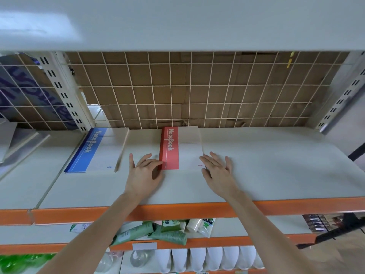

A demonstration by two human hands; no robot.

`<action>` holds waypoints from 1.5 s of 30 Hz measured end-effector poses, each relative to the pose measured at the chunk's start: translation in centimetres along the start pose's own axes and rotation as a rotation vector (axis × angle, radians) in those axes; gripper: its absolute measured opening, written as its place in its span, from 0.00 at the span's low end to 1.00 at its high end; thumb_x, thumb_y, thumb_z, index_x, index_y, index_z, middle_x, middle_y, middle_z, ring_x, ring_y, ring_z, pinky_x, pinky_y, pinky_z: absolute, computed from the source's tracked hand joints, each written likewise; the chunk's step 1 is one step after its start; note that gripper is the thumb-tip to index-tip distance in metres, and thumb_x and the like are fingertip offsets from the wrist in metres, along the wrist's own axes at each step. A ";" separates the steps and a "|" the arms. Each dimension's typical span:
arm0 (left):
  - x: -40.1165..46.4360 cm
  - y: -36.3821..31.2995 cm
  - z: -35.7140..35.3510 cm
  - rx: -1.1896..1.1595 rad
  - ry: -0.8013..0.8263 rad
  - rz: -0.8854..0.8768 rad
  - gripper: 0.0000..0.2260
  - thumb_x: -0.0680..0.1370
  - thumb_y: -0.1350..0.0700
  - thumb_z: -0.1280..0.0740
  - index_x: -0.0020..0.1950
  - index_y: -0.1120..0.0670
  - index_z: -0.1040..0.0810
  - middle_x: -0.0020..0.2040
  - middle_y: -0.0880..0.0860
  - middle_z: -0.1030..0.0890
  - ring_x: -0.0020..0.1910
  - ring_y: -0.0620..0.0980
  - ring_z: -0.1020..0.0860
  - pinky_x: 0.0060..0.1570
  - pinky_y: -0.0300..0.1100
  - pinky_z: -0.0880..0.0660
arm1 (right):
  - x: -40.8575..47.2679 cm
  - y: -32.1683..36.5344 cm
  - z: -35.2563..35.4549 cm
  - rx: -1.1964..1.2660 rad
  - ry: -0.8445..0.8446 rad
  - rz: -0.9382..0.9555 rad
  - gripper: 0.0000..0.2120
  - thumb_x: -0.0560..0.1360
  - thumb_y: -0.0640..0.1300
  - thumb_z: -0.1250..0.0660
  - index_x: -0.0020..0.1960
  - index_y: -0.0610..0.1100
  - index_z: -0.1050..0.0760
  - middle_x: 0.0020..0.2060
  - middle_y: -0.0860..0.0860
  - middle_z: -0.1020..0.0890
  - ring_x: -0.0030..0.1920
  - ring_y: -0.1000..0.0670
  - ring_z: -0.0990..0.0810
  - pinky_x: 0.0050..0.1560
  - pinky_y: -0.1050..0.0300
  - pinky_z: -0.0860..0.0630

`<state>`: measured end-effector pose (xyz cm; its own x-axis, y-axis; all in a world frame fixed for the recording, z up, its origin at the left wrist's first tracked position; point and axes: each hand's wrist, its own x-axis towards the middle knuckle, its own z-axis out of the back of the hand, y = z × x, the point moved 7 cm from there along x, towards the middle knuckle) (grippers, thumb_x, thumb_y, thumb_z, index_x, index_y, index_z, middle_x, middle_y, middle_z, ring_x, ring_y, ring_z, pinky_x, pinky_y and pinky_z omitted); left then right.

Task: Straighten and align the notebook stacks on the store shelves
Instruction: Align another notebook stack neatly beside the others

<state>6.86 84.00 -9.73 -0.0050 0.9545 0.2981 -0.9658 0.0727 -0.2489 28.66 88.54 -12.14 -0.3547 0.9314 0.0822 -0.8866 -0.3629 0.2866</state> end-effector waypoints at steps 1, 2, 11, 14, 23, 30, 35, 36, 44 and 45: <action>0.0 0.0 0.0 -0.006 -0.006 -0.002 0.15 0.76 0.51 0.34 0.62 0.50 0.22 0.63 0.49 0.23 0.71 0.46 0.35 0.71 0.55 0.64 | 0.0 -0.1 -0.1 0.005 0.002 -0.002 0.22 0.83 0.48 0.50 0.76 0.50 0.43 0.75 0.57 0.41 0.76 0.59 0.54 0.72 0.47 0.66; 0.0 0.0 0.0 -0.012 -0.014 -0.004 0.15 0.76 0.51 0.34 0.62 0.50 0.22 0.63 0.49 0.22 0.71 0.46 0.35 0.71 0.55 0.64 | 0.0 -0.1 -0.2 0.007 0.004 -0.005 0.22 0.83 0.48 0.50 0.76 0.51 0.43 0.75 0.58 0.41 0.76 0.59 0.54 0.72 0.47 0.66; -0.1 0.0 0.0 -0.023 -0.030 -0.029 0.14 0.76 0.52 0.33 0.61 0.52 0.21 0.62 0.50 0.22 0.70 0.47 0.32 0.71 0.56 0.63 | 0.1 -0.3 -0.6 -0.013 0.032 0.012 0.22 0.83 0.48 0.52 0.77 0.51 0.46 0.76 0.58 0.43 0.75 0.60 0.54 0.70 0.48 0.68; -0.1 -0.2 0.1 -0.021 -0.033 -0.034 0.14 0.76 0.53 0.33 0.61 0.53 0.21 0.62 0.51 0.22 0.69 0.48 0.32 0.71 0.56 0.63 | 0.1 -0.3 -0.7 -0.015 0.054 0.015 0.22 0.83 0.48 0.53 0.77 0.51 0.47 0.76 0.58 0.45 0.75 0.60 0.55 0.70 0.48 0.69; -0.2 -0.4 -0.5 0.092 0.096 0.009 0.24 0.78 0.39 0.46 0.68 0.50 0.30 0.69 0.49 0.31 0.75 0.48 0.45 0.71 0.59 0.63 | -0.1 0.5 0.1 -0.026 0.029 0.006 0.23 0.82 0.49 0.51 0.76 0.49 0.46 0.75 0.54 0.42 0.76 0.55 0.56 0.72 0.43 0.66; -1.2 2.9 3.3 0.056 -0.038 0.129 0.37 0.72 0.33 0.62 0.72 0.51 0.36 0.72 0.55 0.39 0.75 0.53 0.48 0.72 0.61 0.57 | 0.6 2.0 1.9 0.003 0.019 -0.004 0.28 0.81 0.57 0.50 0.78 0.48 0.52 0.77 0.50 0.49 0.76 0.50 0.60 0.74 0.43 0.59; -4.9 9.9 7.4 0.152 -0.030 0.289 0.51 0.65 0.27 0.75 0.73 0.54 0.36 0.74 0.57 0.40 0.75 0.56 0.47 0.71 0.60 0.58 | 2.4 9.1 2.2 0.006 0.004 0.134 0.29 0.81 0.57 0.50 0.77 0.46 0.51 0.77 0.49 0.48 0.77 0.49 0.58 0.74 0.43 0.58; -5.8 11.5 8.3 0.187 -0.026 0.321 0.50 0.66 0.27 0.74 0.73 0.54 0.37 0.74 0.57 0.40 0.75 0.57 0.47 0.71 0.60 0.57 | 2.4 10.9 1.9 0.024 0.007 0.171 0.29 0.81 0.57 0.49 0.77 0.46 0.51 0.77 0.50 0.48 0.77 0.49 0.57 0.74 0.44 0.59; -12.4 23.3 15.1 0.366 -0.046 0.456 0.37 0.73 0.35 0.60 0.72 0.56 0.34 0.74 0.59 0.39 0.75 0.60 0.45 0.69 0.65 0.54 | 4.1 25.2 -3.0 0.004 0.088 0.398 0.31 0.81 0.59 0.52 0.78 0.47 0.56 0.77 0.50 0.55 0.77 0.49 0.60 0.74 0.43 0.59; -12.8 24.9 15.7 0.393 -0.049 0.446 0.34 0.74 0.38 0.55 0.72 0.57 0.33 0.74 0.60 0.38 0.74 0.61 0.44 0.68 0.66 0.53 | 4.5 27.2 -3.6 0.006 0.092 0.423 0.31 0.81 0.59 0.52 0.78 0.47 0.57 0.77 0.50 0.55 0.77 0.49 0.60 0.74 0.43 0.61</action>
<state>-21.14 69.00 -5.31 -0.4353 0.8532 0.2872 -0.8912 -0.4536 -0.0031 1.84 82.78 -7.42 -0.7115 0.6943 0.1082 -0.6562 -0.7115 0.2512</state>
